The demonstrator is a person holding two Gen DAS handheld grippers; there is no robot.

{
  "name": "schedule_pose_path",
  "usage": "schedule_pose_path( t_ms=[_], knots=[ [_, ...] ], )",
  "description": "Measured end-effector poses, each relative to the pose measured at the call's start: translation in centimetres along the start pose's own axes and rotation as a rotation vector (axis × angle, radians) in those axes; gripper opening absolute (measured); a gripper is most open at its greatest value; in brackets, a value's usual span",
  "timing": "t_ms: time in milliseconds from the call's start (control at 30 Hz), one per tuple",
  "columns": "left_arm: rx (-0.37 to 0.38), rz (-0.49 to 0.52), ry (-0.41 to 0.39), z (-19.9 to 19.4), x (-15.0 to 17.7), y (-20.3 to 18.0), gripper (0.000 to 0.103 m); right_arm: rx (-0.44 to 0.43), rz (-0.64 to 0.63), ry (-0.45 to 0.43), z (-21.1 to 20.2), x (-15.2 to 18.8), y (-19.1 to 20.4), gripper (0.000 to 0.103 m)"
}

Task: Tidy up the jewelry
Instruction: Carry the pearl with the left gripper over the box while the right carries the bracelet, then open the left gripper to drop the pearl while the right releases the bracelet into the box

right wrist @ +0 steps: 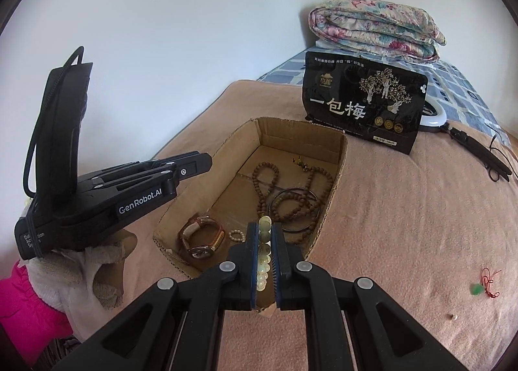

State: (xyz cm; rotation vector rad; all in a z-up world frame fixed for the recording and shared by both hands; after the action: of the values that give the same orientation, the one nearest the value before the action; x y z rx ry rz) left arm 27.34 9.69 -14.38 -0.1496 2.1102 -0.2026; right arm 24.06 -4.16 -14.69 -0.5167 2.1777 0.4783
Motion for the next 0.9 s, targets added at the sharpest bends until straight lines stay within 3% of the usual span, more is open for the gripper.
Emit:
schedule_pose_path(
  t_ms=[333,400,433,467,500,533,900],
  knots=[
    [-0.015,0.009,0.006,0.7,0.2,0.0,0.007,-0.013,0.003,0.021,1.3,0.4,0.1,0.006],
    [-0.022,0.008,0.007,0.9,0.2,0.1,0.007,-0.013,0.004,0.023,1.4,0.5,0.1,0.01],
    [-0.024,0.009,0.009,1.0,0.3,0.1,0.007,-0.013,0.003,0.023,1.4,0.5,0.1,0.02],
    [-0.027,0.01,0.009,1.0,0.2,0.1,0.014,-0.01,-0.001,0.02,1.3,0.4,0.1,0.027],
    [-0.03,0.008,0.005,1.0,0.2,0.2,0.029,-0.005,-0.004,0.015,1.3,0.4,0.1,0.028],
    [-0.031,0.005,-0.004,0.9,0.1,0.2,0.033,0.002,-0.009,0.012,1.2,0.3,0.1,0.028],
    [-0.032,0.012,-0.055,-1.3,-1.3,-0.5,0.034,0.036,-0.027,-0.017,-0.9,-0.2,-0.3,0.04]
  ],
)
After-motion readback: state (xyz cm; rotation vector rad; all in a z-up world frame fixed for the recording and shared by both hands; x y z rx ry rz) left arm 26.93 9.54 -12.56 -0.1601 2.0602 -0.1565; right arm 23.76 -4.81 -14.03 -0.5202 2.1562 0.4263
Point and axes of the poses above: each gripper's, at about its wrist camera, not at the fingertips, and z roughly the way its jaws point, y to its left, x to its underside, the point moved 6 cm from there along z, roughly the way its jaws point, and after that the axes turned 13 degrees about -y, right-handed, at the moved point
